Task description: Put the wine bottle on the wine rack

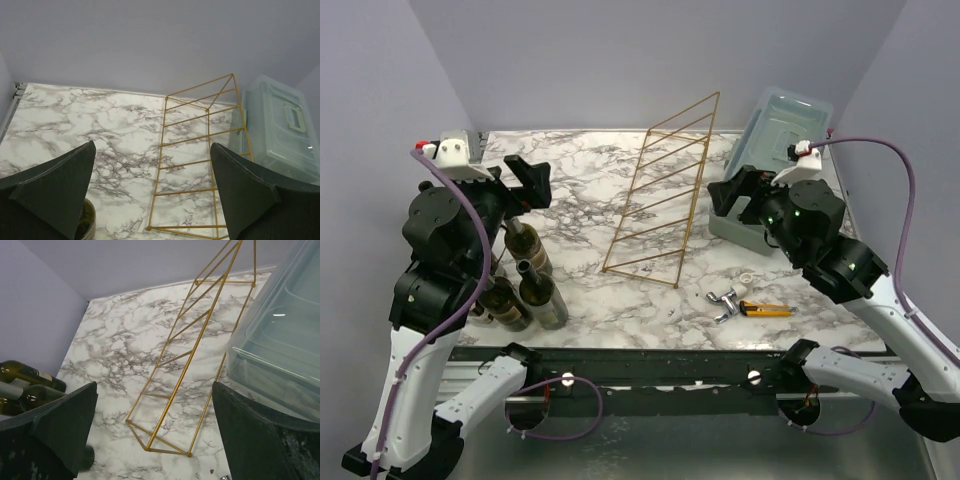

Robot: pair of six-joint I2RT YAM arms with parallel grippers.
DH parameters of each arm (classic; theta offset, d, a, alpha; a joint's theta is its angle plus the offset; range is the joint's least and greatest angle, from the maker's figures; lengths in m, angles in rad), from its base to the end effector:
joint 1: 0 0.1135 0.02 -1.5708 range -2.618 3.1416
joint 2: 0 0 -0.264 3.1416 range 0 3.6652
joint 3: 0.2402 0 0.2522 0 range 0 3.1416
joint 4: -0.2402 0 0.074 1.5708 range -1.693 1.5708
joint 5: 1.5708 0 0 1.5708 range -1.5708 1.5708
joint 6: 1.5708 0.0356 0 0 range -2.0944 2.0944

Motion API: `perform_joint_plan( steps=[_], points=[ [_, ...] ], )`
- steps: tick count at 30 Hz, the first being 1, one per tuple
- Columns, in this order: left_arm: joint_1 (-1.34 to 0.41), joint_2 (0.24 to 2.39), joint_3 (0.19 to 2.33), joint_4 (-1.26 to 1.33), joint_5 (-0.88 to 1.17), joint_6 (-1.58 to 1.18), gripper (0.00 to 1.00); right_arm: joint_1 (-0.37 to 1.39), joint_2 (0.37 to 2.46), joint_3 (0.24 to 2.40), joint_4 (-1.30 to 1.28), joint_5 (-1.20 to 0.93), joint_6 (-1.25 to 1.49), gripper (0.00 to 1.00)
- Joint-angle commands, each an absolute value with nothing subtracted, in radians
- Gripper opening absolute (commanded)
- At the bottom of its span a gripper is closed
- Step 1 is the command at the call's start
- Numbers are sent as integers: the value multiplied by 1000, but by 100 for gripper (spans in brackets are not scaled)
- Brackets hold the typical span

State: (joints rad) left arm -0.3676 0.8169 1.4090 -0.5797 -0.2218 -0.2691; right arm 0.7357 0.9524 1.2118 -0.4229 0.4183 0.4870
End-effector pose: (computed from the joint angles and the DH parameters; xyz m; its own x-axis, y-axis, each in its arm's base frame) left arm 0.1127 -0.0350 0.4938 -0.0275 -0.2673 -0.9632 0.1432 0.9526 -0.2685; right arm 0.1531 0.1191 0.4321 -0.2546 0.3464 -0.9029 -0.2229 0.8875 0.4033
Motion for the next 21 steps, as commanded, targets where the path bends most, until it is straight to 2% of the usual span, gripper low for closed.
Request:
perform_joint_plan(
  steps=[1,15,17,21],
  points=[
    [-364,848,1434,-628,-123,-270,99,732,1000,1274,-493,393,498,100],
    [-363,857,1442,-694,-97,-261,99,751,1368,1567,-704,193,487,100],
    [-364,853,1446,-699,-111,-259,99,813,1418,1613,-707,247,502,100],
    [-364,839,1472,-713,-145,-239,99,1058,1509,1663,-660,592,493,100]
  ],
)
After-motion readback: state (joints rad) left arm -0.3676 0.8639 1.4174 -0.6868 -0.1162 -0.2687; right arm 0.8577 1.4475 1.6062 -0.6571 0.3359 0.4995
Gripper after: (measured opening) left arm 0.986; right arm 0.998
